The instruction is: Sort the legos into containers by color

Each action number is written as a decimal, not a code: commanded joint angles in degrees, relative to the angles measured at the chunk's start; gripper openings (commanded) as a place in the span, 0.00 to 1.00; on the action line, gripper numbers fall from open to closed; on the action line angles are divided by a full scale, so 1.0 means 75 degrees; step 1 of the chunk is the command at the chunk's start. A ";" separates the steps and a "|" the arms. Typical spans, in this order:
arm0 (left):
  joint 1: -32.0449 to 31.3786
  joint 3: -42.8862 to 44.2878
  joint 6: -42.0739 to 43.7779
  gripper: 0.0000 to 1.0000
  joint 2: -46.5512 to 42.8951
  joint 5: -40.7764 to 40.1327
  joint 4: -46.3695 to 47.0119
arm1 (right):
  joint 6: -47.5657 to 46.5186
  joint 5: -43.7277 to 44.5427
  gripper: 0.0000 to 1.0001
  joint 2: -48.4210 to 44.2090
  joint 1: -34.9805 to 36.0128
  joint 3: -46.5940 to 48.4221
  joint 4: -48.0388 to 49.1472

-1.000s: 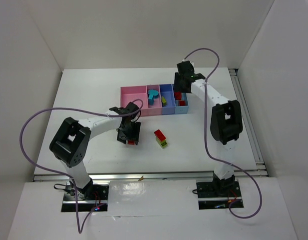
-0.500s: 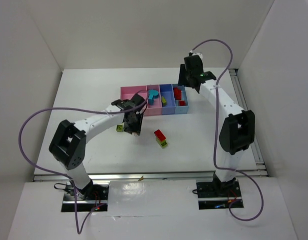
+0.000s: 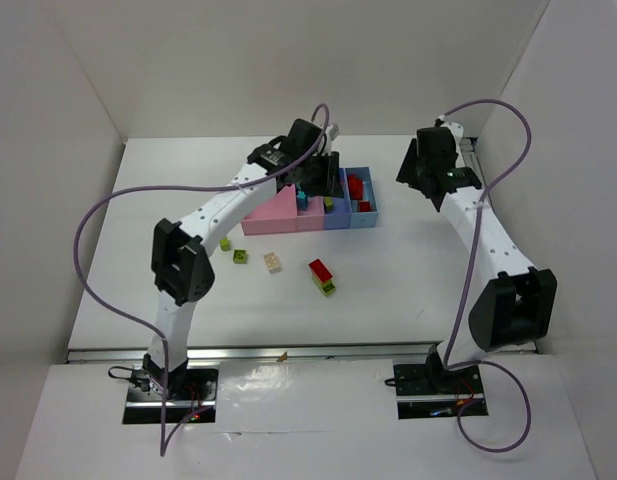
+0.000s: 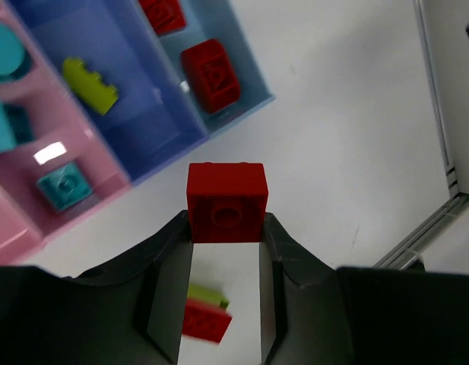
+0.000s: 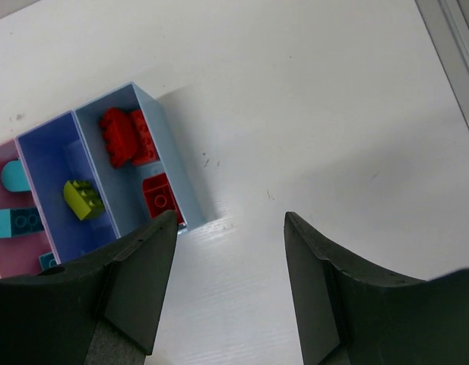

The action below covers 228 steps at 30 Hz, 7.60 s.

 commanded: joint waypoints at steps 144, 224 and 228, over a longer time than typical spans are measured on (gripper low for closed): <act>0.2738 -0.6092 -0.0976 0.94 -0.3616 -0.2193 0.0006 | 0.0600 -0.0902 0.66 -0.0286 -0.0206 -0.0844 0.0590; 0.0524 -0.1319 -0.0320 0.75 -0.0902 -0.0608 0.0217 | 0.0529 -0.0609 0.66 -0.1130 -0.0346 -0.1360 0.0156; 0.0524 -0.3874 -0.0906 0.75 -0.2240 -0.1945 0.0217 | 0.0669 -0.1112 0.66 -0.0861 -0.0346 -0.1430 0.0530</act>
